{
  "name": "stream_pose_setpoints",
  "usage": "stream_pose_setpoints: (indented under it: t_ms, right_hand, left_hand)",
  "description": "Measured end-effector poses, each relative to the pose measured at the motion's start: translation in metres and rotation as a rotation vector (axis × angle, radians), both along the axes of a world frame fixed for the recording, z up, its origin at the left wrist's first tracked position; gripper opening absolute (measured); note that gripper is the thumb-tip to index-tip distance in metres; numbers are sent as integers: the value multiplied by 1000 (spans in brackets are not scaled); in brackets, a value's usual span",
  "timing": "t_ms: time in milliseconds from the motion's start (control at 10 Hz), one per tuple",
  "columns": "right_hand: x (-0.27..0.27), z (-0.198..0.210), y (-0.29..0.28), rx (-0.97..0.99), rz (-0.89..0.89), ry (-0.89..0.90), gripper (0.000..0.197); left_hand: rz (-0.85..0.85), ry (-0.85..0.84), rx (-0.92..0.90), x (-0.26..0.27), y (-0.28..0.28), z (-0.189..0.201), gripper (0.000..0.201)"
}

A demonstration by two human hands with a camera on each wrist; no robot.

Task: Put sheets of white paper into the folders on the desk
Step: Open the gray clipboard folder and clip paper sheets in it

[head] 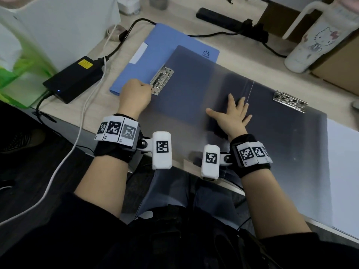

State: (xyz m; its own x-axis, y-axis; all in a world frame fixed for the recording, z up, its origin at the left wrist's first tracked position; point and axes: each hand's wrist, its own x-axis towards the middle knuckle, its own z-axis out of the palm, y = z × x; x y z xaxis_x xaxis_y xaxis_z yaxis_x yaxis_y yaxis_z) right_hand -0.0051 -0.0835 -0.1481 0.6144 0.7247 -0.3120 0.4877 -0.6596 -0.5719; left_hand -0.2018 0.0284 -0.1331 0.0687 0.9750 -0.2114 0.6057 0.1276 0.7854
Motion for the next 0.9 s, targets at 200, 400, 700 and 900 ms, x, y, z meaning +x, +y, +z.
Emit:
stream_pose_setpoints:
  t_ms: [200,400,700,900]
  right_hand:
    - [0,-6,2,-48,35,-45,89]
    - [-1,-7,3,-76,44,-68,88]
    - [-2,-6,3,-107,57,-87,88]
    - [-2,-6,3,-114,57,-93,87]
  left_hand:
    - [112,-137,-65,-1,3,-15,29]
    - [192,-290,-138,-2,11,-14,38]
    - [199,-351,-241,-8,18,-17,16]
    - [173,-399,-307,-11,17,-16,15]
